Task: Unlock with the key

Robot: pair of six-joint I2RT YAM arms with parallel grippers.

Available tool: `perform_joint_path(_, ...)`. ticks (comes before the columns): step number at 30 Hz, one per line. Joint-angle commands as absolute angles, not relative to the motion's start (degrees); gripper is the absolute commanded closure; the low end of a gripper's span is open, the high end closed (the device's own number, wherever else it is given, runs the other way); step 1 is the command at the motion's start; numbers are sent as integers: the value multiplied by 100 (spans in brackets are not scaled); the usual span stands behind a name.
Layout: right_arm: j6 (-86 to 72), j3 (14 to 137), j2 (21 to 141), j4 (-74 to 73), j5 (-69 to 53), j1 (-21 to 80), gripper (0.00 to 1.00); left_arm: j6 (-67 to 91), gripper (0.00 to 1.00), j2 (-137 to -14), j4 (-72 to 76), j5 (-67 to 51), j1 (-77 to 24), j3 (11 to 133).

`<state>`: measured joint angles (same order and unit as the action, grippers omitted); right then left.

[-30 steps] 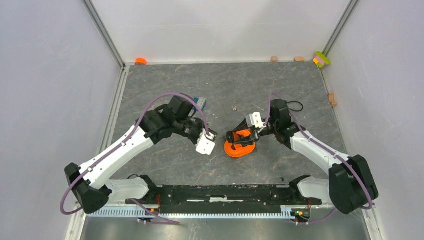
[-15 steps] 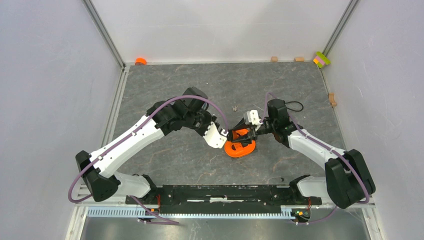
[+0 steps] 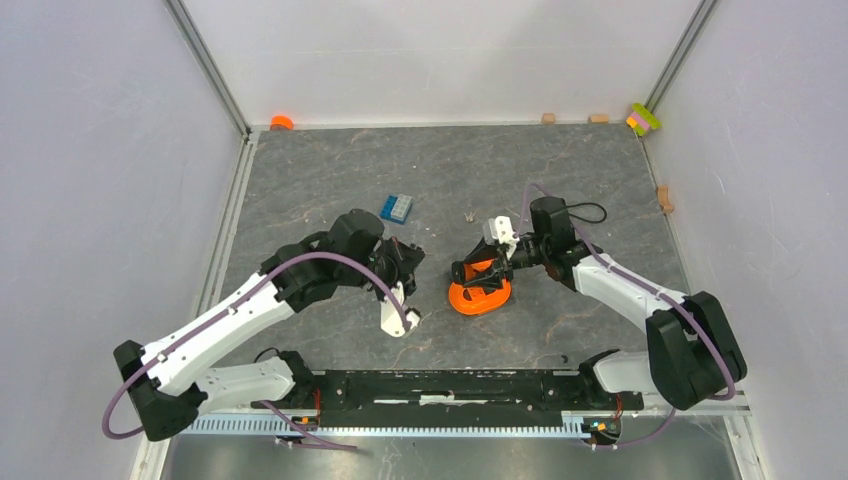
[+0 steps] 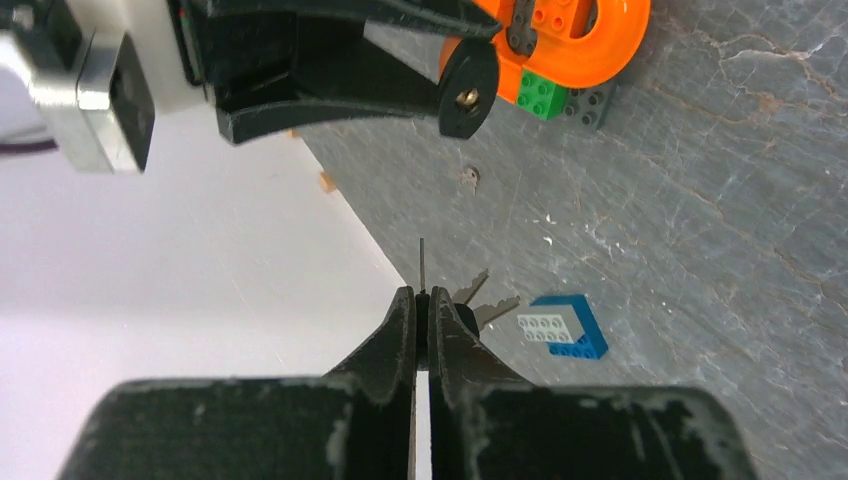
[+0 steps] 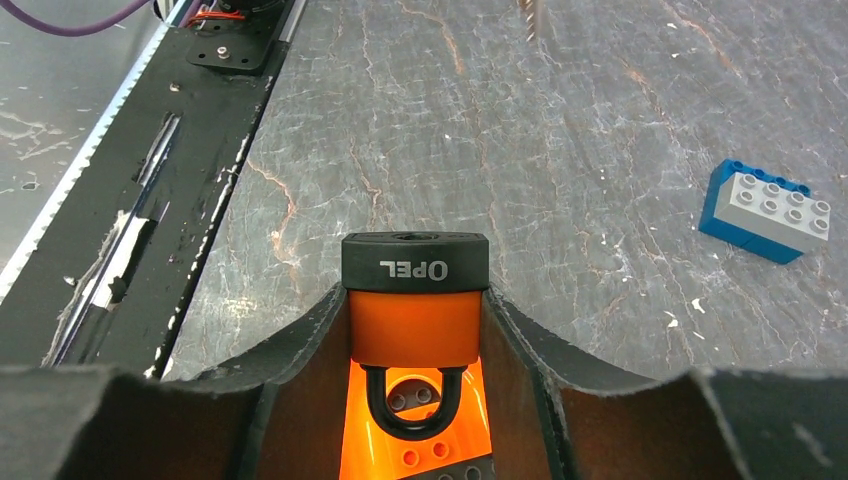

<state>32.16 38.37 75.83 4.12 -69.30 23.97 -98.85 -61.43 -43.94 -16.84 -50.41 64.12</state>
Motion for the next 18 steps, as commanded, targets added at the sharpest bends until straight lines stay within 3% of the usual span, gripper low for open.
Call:
perform_joint_path(1,3226,4197,7573,266,-6824,2560,100,-10523,98,-5866,-3486,-2080,-5156,5974)
perform_joint_path(8,3683,4779,7960,-749,-6910,2893,100,-10065,98,-5758,-3457,-1635,-5238,5998)
perform_joint_path(18,7030,7018,9294,-5281,-7339,3107,100,-11346,98,-5058,-3821,-2018,-5313,5279)
